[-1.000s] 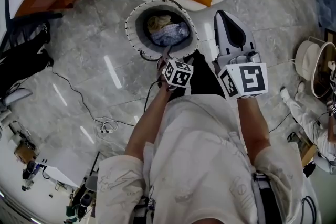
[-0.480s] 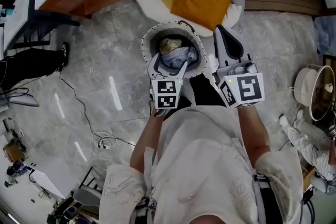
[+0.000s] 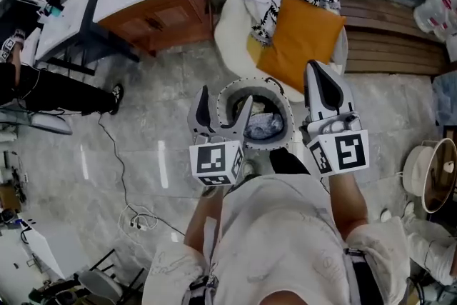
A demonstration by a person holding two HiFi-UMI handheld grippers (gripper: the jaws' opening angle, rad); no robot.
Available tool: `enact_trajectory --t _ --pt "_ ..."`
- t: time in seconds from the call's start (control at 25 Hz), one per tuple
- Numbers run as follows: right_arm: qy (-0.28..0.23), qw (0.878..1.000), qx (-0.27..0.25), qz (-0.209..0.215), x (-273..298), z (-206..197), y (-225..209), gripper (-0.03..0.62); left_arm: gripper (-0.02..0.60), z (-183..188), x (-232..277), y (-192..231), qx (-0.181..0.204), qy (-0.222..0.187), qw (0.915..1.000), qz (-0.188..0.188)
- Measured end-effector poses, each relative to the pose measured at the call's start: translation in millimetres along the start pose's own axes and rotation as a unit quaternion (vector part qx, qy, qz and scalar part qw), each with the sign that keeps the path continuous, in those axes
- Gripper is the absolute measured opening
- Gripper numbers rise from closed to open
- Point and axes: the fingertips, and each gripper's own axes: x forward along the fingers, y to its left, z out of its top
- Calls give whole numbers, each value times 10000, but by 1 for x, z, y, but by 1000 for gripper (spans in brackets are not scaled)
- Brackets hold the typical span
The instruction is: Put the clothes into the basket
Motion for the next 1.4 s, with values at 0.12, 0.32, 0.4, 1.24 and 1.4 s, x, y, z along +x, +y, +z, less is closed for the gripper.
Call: enact_trajectory --t 0.12,0.32,0.4,1.24,1.4 --pt "-149 9999 -28 42 1 22 3 -12 414 41 -17 9 -52 -504 9986 164" --pt "-377 9989 -189 192 14 50 9 -12 409 97 -36 21 -150 -1280 9909 379" --pt "-478 9983 -223 260 19 58 11 -12 387 117 -43 26 -127 -1553 9866 487" --pt "-559 9965 -460 415 41 68 5 -12 5 151 -40 37 208 -1852 9751 1201" --pt "-536 9967 -457 398 45 68 -2 -12 5 154 -30 33 191 -1846 9760 1141"
